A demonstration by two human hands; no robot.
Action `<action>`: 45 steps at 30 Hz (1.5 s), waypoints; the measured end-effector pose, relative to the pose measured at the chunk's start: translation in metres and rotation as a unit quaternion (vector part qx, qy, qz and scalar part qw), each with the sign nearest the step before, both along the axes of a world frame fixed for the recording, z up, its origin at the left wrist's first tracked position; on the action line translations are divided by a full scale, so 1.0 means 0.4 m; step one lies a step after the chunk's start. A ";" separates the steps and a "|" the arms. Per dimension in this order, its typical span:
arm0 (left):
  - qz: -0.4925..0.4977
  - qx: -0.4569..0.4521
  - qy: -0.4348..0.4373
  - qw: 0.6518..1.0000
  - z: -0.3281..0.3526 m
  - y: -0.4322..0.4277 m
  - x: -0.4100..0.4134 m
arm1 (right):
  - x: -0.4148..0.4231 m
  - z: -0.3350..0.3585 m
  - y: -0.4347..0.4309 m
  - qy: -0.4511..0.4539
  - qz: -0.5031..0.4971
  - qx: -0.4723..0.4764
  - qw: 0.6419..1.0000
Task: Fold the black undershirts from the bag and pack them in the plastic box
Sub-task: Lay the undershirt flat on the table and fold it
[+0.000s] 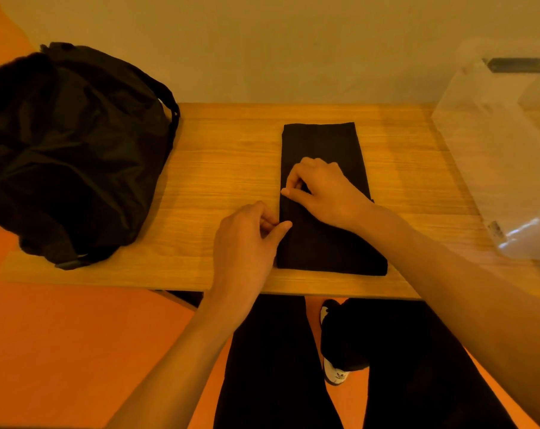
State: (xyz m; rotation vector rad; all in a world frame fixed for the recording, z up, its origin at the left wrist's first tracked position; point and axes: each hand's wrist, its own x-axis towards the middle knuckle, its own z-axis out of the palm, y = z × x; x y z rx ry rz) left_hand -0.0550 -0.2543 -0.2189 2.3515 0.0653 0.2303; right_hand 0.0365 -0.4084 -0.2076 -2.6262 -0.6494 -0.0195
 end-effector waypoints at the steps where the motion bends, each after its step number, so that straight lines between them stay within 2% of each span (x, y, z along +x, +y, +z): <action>1: 0.002 -0.004 -0.022 1.000 -0.001 0.004 -0.003 | -0.008 0.007 -0.006 -0.018 -0.003 0.005 1.000; 3: 0.000 0.010 -0.081 0.997 -0.003 0.014 -0.010 | -0.043 0.022 -0.036 -0.066 -0.025 0.014 0.997; 5: -0.043 0.029 -0.113 0.992 0.000 0.018 -0.016 | -0.109 0.017 -0.083 -0.104 -0.060 0.009 0.993; 7: -0.130 0.064 -0.056 0.988 0.008 0.007 -0.016 | -0.188 -0.006 -0.117 -0.094 -0.107 -0.024 0.990; 10: -0.231 0.203 0.046 0.950 -0.002 -0.011 0.001 | -0.248 -0.046 -0.131 0.017 -0.126 -0.125 0.984; 12: -0.241 0.272 0.056 0.930 -0.018 -0.010 0.004 | -0.254 -0.058 -0.136 0.054 -0.115 -0.158 0.979; 15: -0.219 0.310 0.062 0.923 -0.034 0.000 -0.002 | -0.258 -0.064 -0.137 0.044 -0.131 -0.166 0.976; 17: -0.205 0.313 0.071 0.925 -0.030 0.003 -0.008 | -0.264 -0.060 -0.139 0.050 -0.144 -0.167 0.974; 20: -0.203 0.291 0.097 0.930 -0.003 0.008 -0.009 | -0.268 -0.019 -0.156 0.113 -0.161 -0.131 0.972; 22: -0.206 0.258 0.121 0.936 0.019 0.014 -0.004 | -0.257 0.023 -0.167 0.138 -0.191 -0.048 0.971; 24: -0.199 0.226 0.109 0.947 0.037 0.012 0.018 | -0.210 0.061 -0.168 0.120 -0.243 0.052 0.961; 28: -0.141 0.158 0.076 0.974 0.067 -0.005 0.160 | -0.008 0.110 -0.154 0.159 -0.346 0.170 0.909; 32: -0.065 0.076 0.123 0.987 0.072 -0.010 0.372 | 0.191 0.096 -0.158 0.205 -0.377 0.168 0.888; 36: -0.054 0.049 0.192 0.979 0.083 -0.039 0.503 | 0.294 0.100 -0.153 0.248 -0.384 0.143 0.878; 40: -0.061 0.097 0.224 0.968 0.082 -0.066 0.582 | 0.340 0.104 -0.147 0.279 -0.358 0.044 0.890; 45: -0.085 0.104 0.293 0.947 0.098 -0.067 0.616 | 0.356 0.121 -0.160 0.319 -0.332 0.019 0.887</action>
